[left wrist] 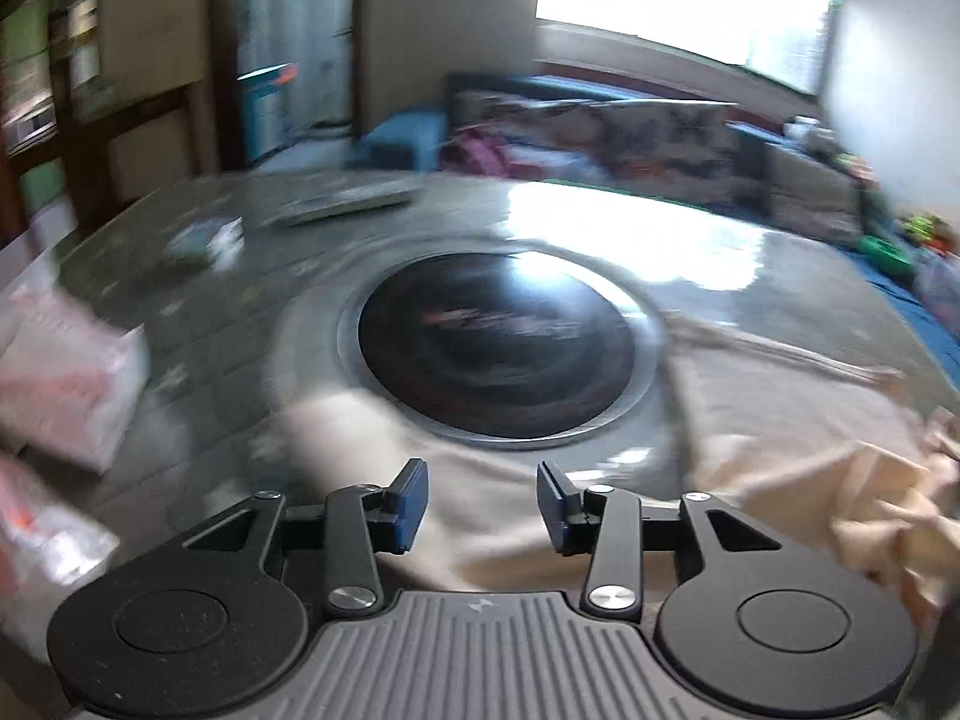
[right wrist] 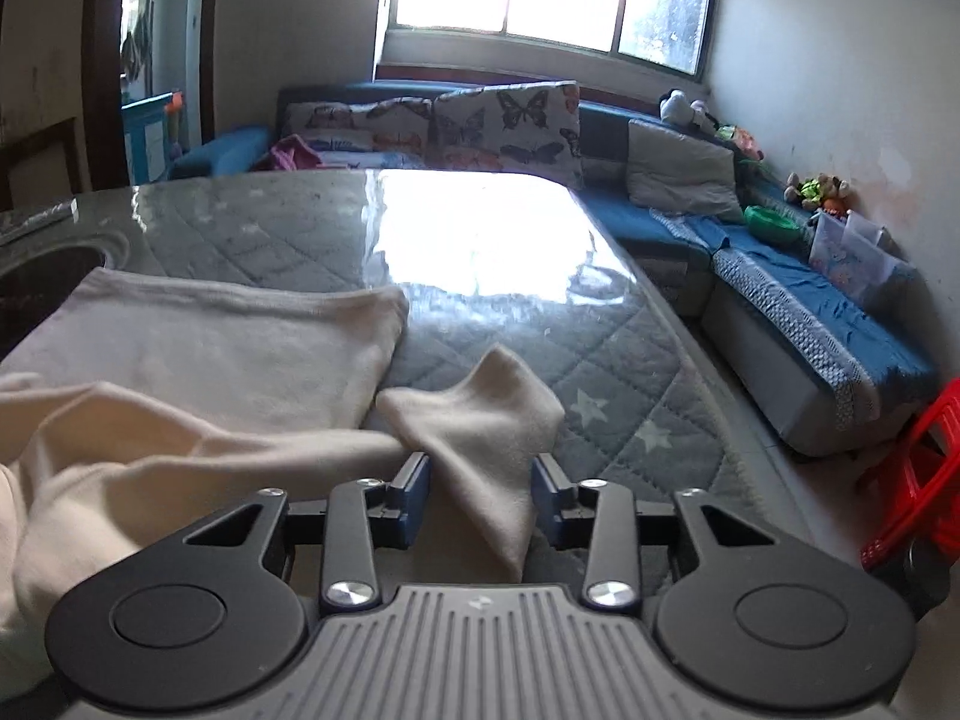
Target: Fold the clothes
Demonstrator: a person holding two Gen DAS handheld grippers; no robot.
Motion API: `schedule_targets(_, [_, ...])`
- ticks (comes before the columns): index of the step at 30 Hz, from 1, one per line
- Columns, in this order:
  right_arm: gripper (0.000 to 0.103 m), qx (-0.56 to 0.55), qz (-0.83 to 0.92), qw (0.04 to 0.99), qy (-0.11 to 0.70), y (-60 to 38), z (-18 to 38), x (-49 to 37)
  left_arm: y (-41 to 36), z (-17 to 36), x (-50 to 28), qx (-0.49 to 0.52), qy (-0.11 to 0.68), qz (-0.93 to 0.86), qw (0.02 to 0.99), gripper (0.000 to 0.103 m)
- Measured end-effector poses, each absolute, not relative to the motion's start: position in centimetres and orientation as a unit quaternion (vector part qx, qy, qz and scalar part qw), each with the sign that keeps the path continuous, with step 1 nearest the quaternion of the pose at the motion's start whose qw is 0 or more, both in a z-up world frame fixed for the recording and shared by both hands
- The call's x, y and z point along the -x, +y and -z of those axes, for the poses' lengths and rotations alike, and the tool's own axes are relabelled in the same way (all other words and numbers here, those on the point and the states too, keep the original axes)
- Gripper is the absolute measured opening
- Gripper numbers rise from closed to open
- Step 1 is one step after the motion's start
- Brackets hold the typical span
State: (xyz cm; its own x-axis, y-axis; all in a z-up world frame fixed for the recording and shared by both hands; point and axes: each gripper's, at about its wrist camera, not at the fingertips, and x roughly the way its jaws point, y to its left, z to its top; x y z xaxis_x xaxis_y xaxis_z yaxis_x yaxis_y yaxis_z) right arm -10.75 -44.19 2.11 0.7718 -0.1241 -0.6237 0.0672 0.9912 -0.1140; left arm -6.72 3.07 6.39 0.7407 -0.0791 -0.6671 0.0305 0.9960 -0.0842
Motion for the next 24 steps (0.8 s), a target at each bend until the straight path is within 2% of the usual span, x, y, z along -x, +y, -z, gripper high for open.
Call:
schedule_targets(2, [0.009, 0.045, 0.055, 0.94, 0.335, -44.3, -1.8, 10.8, 1.1, -6.4, 7.0, 0.021, 0.358, 0.082, 0.93, 0.044])
schedule_targets(5, [0.003, 0.027, 0.065, 0.945, 0.318, -45.0, -2.5, 11.4, -2.7, -6.0, 7.5, -0.009, 0.359, 0.166, 0.918, 0.044])
schedule_targets(9, [0.003, -0.001, 0.09, 0.954, 0.287, -46.5, -4.1, 12.9, -7.1, -5.7, 8.1, -0.046, 0.35, 0.249, 0.902, 0.044])
schedule_targets(13, [0.003, -0.022, 0.119, 0.949, 0.29, -48.2, -3.9, 14.4, -9.8, -5.6, 8.7, -0.085, 0.326, 0.291, 0.896, 0.044])
schedule_targets(20, [0.004, -0.059, 0.171, 0.937, 0.298, -51.3, -3.2, 17.0, -11.5, -5.9, 10.8, -0.121, 0.3, 0.364, 0.873, 0.043])
schedule_targets(24, [0.008, -0.077, 0.183, 0.931, 0.306, -52.5, -2.6, 18.0, -12.8, -5.4, 11.9, -0.162, 0.278, 0.406, 0.855, 0.043])
